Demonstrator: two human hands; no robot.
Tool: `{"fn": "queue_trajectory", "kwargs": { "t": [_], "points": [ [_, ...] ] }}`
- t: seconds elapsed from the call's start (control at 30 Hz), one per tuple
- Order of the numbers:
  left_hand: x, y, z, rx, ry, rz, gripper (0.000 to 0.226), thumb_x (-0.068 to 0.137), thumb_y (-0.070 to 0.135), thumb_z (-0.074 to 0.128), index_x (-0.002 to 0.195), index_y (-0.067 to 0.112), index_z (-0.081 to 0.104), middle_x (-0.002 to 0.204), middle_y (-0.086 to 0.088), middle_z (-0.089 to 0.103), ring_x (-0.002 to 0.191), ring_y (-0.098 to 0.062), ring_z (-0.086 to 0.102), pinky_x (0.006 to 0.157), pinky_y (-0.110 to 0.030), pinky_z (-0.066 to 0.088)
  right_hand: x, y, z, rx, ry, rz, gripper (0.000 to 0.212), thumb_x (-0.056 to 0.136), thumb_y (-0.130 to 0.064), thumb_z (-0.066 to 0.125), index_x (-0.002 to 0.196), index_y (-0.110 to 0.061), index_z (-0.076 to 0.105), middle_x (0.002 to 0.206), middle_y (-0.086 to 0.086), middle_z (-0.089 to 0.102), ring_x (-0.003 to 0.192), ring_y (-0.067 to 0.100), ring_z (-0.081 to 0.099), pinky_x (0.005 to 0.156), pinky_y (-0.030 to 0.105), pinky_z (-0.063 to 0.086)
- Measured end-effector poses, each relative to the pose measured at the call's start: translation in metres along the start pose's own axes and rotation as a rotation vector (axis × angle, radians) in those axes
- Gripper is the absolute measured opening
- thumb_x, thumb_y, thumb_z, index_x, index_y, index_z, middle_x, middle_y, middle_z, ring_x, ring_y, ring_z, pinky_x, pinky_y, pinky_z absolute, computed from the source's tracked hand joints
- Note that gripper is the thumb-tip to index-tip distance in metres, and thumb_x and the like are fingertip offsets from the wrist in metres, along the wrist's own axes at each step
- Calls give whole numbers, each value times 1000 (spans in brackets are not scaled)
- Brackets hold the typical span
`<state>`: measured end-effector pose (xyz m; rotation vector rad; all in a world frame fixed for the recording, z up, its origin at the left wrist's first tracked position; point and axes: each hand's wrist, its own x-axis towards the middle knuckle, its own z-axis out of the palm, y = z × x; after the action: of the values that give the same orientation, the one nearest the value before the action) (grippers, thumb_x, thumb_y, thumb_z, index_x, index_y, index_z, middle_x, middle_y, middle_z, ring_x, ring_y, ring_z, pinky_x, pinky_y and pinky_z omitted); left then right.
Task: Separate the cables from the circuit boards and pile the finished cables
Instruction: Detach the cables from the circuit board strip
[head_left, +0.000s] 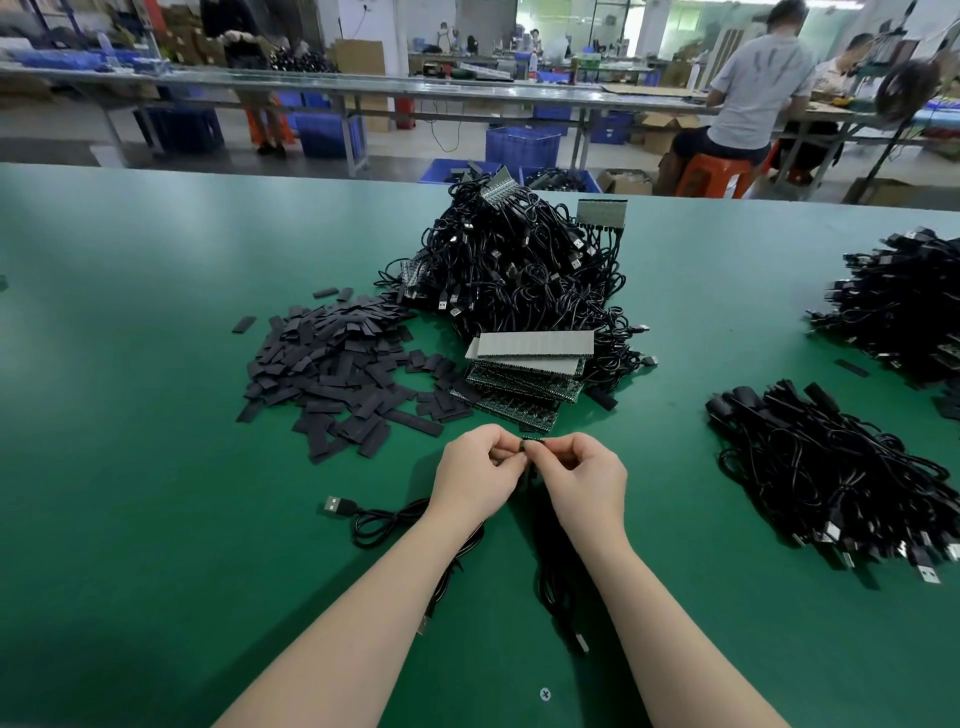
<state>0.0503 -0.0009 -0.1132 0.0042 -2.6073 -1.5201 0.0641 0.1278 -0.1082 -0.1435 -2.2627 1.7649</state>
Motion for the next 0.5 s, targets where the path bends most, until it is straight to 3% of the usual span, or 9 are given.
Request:
{"fn": "queue_trajectory", "kwargs": {
  "t": [0.33, 0.5],
  "points": [
    [2, 0, 0, -1, -9, -4, 14, 82, 22, 70, 74, 30, 62, 75, 12, 66, 66, 3, 58, 59, -8, 43, -3, 1, 2, 8, 18, -22, 23, 83, -13, 79, 67, -26, 68, 63, -21, 68, 61, -8, 60, 59, 6, 43],
    [1, -2, -1, -22, -17, 12, 11, 83, 21, 70, 77, 28, 63, 77, 10, 67, 64, 6, 57, 59, -6, 42, 3, 0, -3, -3, -37, 18, 16, 82, -20, 81, 71, -24, 71, 67, -11, 70, 62, -5, 60, 60, 8, 44]
  ]
}}
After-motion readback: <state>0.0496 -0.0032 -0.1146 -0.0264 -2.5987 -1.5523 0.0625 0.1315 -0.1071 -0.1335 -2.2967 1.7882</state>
